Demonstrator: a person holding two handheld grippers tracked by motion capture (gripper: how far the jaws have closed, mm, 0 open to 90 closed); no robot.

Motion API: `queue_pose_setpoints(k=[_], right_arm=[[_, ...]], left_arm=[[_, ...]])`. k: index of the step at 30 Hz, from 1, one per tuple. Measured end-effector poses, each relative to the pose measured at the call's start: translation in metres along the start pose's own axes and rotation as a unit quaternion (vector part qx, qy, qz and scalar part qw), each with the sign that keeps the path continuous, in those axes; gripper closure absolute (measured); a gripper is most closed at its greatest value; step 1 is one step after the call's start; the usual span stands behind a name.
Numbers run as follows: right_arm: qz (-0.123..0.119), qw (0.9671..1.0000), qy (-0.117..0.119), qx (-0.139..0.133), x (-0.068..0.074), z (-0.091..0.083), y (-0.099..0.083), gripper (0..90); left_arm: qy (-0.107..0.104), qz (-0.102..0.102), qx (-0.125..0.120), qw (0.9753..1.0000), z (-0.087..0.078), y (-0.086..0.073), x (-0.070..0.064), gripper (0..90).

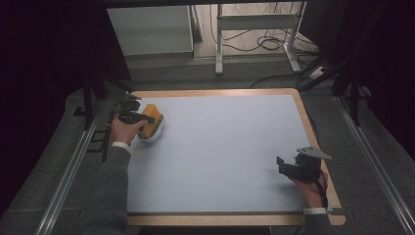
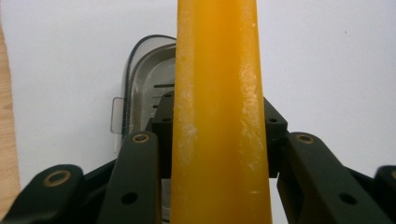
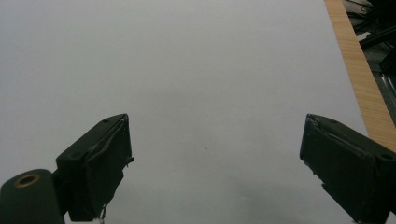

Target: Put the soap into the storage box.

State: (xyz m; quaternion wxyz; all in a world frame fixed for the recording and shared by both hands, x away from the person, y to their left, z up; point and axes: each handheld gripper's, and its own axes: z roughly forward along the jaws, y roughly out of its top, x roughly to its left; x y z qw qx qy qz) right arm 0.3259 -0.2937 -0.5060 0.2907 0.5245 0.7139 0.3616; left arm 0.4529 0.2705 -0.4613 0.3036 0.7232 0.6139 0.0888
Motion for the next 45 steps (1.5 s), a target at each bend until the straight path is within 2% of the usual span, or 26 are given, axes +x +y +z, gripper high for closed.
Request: queue_pose_setpoints(k=[4,15,17,21,24,25,26,27,28,29,33,38,39,45], right_arm=[[0.001,1.0,-0.004,-0.003,0.0,0.0,0.0,8.9],[0.004,0.9999,-0.011,-0.007,-0.001,-0.001,0.0,8.9],[0.006,0.9998,-0.014,-0.011,-0.002,-0.001,0.0,8.9],[0.008,0.9998,-0.013,-0.01,-0.002,-0.001,0.0,8.9],[0.004,0.9999,-0.011,-0.008,-0.002,-0.001,0.0,8.9],[0.004,0.9999,-0.01,-0.008,-0.002,-0.001,0.0,8.9],[0.004,0.9999,-0.01,-0.008,-0.002,-0.001,0.0,8.9],[0.004,0.9999,-0.01,-0.008,-0.002,-0.001,0.0,8.9],[0.005,0.9999,-0.01,-0.008,-0.002,-0.001,0.0,8.9],[0.005,0.9999,-0.009,-0.008,-0.002,-0.001,0.0,8.9],[0.003,0.9999,-0.008,-0.008,0.0,-0.001,0.0,8.9],[0.004,0.9999,-0.007,-0.007,0.0,-0.001,0.0,8.9],[0.004,0.9999,-0.006,-0.008,0.0,-0.001,0.0,8.9],[0.004,0.9999,-0.007,-0.008,-0.001,-0.001,0.0,8.9]], left_arm=[[0.004,-0.006,-0.005,1.0,0.0,-0.001,0.002,60.9],[0.01,-0.011,0.002,0.9999,0.008,-0.001,0.003,60.9],[0.018,-0.015,-0.001,0.9997,0.01,-0.001,0.003,60.8],[0.027,-0.017,0.001,0.9995,0.014,-0.001,0.003,60.7],[0.025,-0.018,0.003,0.9995,0.016,-0.002,0.005,60.6],[0.016,-0.026,-0.017,0.9994,0.013,-0.003,0.005,58.9],[0.016,-0.026,-0.017,0.9994,0.013,-0.003,0.005,56.3],[0.016,-0.027,-0.028,0.9991,0.009,-0.003,0.004,56.3],[0.02,-0.024,-0.033,0.999,0.006,-0.002,0.002,51.7],[0.028,-0.019,-0.036,0.9988,0.003,-0.001,0.001,48.3],[0.03,-0.02,-0.038,0.9986,0.001,0.0,0.0,41.3],[0.023,-0.013,-0.049,0.9985,-0.002,0.0,-0.002,33.6],[0.025,-0.01,-0.06,0.9978,-0.007,0.0,-0.002,32.9],[0.031,-0.005,-0.077,0.9966,-0.017,0.0,0.001,30.3]])
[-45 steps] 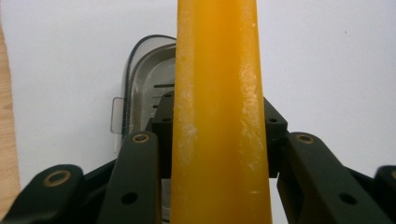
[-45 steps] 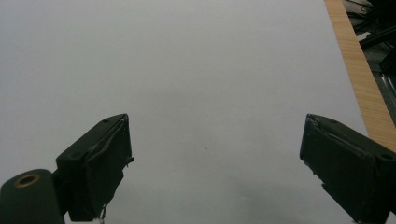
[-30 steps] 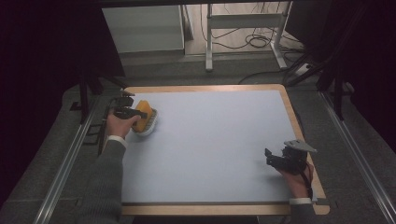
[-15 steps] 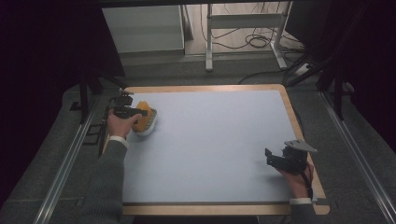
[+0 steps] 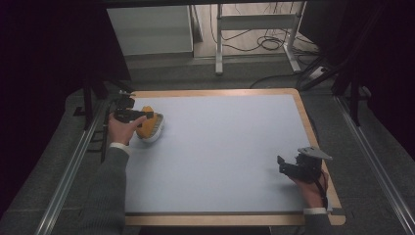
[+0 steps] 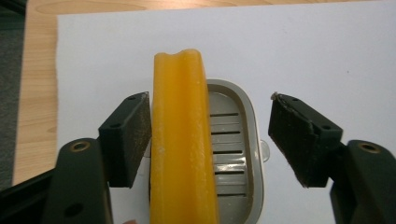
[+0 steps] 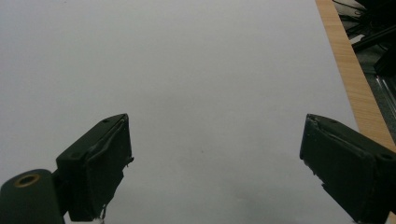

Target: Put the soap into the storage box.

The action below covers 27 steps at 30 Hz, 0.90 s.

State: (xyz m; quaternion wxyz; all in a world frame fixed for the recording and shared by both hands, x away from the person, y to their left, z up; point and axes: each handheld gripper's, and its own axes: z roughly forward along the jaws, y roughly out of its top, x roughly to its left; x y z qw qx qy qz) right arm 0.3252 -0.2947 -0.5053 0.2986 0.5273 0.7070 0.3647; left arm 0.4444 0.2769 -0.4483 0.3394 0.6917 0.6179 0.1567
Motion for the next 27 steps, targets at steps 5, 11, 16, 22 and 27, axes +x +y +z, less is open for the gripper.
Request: queue_pose_setpoints(k=[5,11,16,22,27], right_arm=[[0.002,1.0,0.003,0.0,0.001,0.0,0.0,8.9],[0.0,1.0,0.003,-0.002,0.001,-0.001,0.001,8.9],[0.001,1.0,0.003,-0.002,0.001,-0.001,0.001,8.9],[0.001,1.0,0.003,-0.002,0.001,-0.001,0.0,8.9],[0.002,1.0,0.003,-0.002,0.001,-0.002,0.001,8.9]], left_arm=[[0.004,0.018,-0.014,0.9997,-0.009,-0.001,-0.004,30.0],[-0.014,0.027,-0.023,0.9993,-0.02,-0.002,-0.01,29.8],[-0.025,0.04,-0.025,0.9986,-0.028,-0.004,-0.014,29.3],[-0.043,0.062,-0.031,0.9967,-0.037,-0.01,-0.025,30.7],[-0.062,0.077,-0.027,0.9947,-0.039,-0.022,-0.034,30.4]])
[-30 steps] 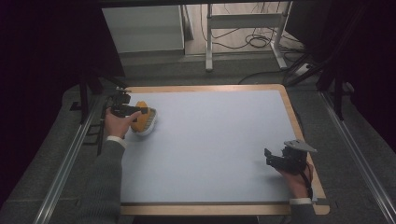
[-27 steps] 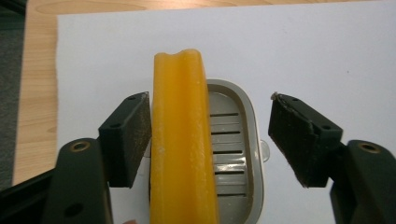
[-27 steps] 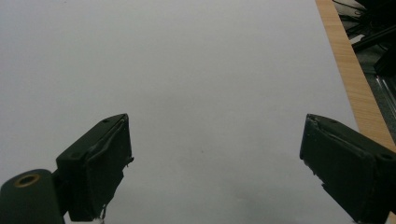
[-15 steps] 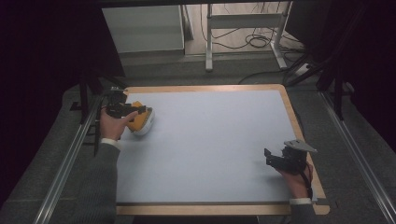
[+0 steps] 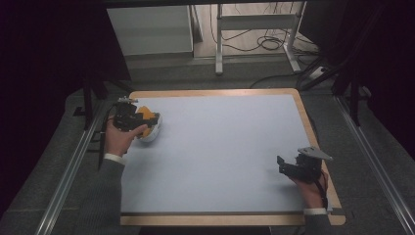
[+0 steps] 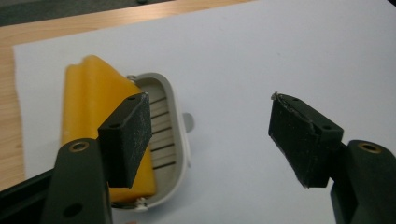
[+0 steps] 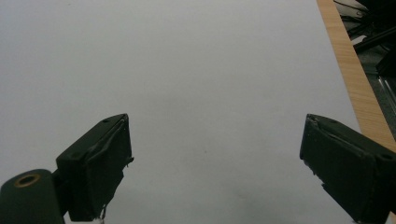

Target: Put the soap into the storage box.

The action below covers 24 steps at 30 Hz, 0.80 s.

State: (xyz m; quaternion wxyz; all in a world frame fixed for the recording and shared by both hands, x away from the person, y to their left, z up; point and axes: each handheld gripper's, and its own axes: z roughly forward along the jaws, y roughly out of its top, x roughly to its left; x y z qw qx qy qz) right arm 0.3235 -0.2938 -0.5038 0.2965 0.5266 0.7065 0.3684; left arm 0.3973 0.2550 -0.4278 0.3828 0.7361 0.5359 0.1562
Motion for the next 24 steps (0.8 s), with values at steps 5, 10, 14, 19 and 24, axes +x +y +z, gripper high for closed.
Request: queue_pose_setpoints(k=[5,10,14,19,24], right_arm=[[-0.001,1.0,0.0,-0.001,0.0,0.0,0.0,8.9],[0.001,1.0,-0.002,-0.003,-0.002,-0.001,0.0,8.9],[0.001,1.0,-0.001,-0.003,-0.002,-0.002,0.0,8.9],[0.001,1.0,0.001,-0.005,-0.001,-0.003,0.001,8.9],[0.0,1.0,0.0,-0.007,0.0,-0.003,0.001,8.9]], left_arm=[[-0.019,0.013,-0.001,0.9997,-0.002,-0.009,-0.01,30.2],[-0.04,0.02,-0.008,0.999,-0.007,-0.019,-0.017,30.1],[-0.061,0.022,-0.002,0.9979,-0.009,-0.035,-0.023,30.2],[-0.079,0.029,-0.004,0.9964,-0.012,-0.061,-0.03,30.1],[-0.081,0.033,-0.002,0.9962,-0.016,-0.082,-0.033,29.4]])
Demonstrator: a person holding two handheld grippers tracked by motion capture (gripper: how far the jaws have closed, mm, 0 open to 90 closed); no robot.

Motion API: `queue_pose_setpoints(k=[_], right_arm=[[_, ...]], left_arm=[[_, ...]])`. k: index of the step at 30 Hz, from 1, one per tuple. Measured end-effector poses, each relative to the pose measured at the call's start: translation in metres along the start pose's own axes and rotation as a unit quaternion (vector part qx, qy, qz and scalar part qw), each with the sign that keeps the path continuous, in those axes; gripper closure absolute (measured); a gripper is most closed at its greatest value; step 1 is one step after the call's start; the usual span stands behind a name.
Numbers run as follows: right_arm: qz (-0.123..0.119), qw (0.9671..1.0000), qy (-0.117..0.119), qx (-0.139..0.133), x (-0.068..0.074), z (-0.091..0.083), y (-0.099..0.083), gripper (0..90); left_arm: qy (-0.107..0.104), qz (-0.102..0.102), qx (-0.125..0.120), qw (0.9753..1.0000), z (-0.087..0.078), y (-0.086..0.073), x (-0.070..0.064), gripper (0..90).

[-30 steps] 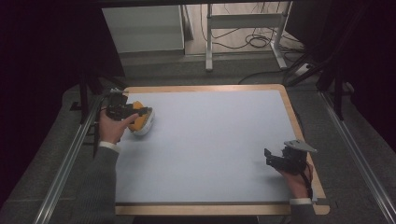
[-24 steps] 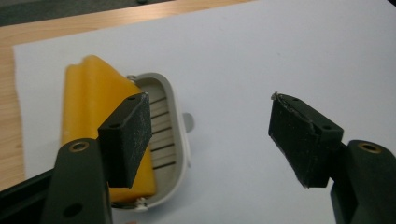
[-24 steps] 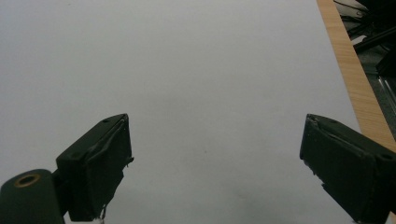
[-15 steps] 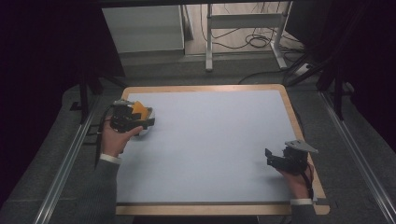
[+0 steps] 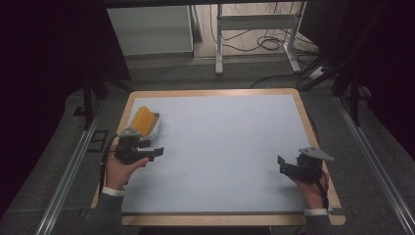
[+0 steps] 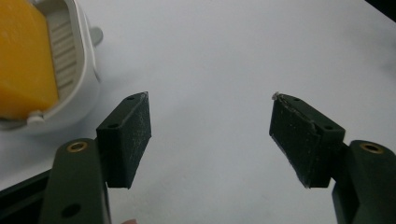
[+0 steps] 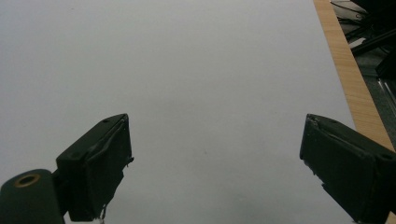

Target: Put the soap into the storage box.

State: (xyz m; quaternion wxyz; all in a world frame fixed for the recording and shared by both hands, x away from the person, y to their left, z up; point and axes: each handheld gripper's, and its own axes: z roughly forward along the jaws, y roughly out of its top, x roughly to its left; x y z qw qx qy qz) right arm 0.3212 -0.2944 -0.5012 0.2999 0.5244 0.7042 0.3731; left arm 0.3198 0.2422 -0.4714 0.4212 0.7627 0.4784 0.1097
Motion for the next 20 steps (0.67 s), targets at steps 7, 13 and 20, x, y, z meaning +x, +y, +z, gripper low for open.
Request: queue_pose_setpoints(k=[7,13,20], right_arm=[[-0.005,1.0,0.003,0.001,0.003,0.0,0.0,8.9],[-0.007,1.0,0.006,0.001,0.004,0.0,0.0,8.9],[-0.01,0.9999,0.008,-0.001,0.006,-0.001,0.0,8.9]], left_arm=[[-0.002,-0.007,-0.001,1.0,0.0,-0.022,-0.001,29.5],[-0.002,-0.011,0.001,0.9999,0.003,-0.029,0.0,29.5],[-0.003,-0.011,0.005,0.9999,0.004,-0.032,0.001,28.3]])
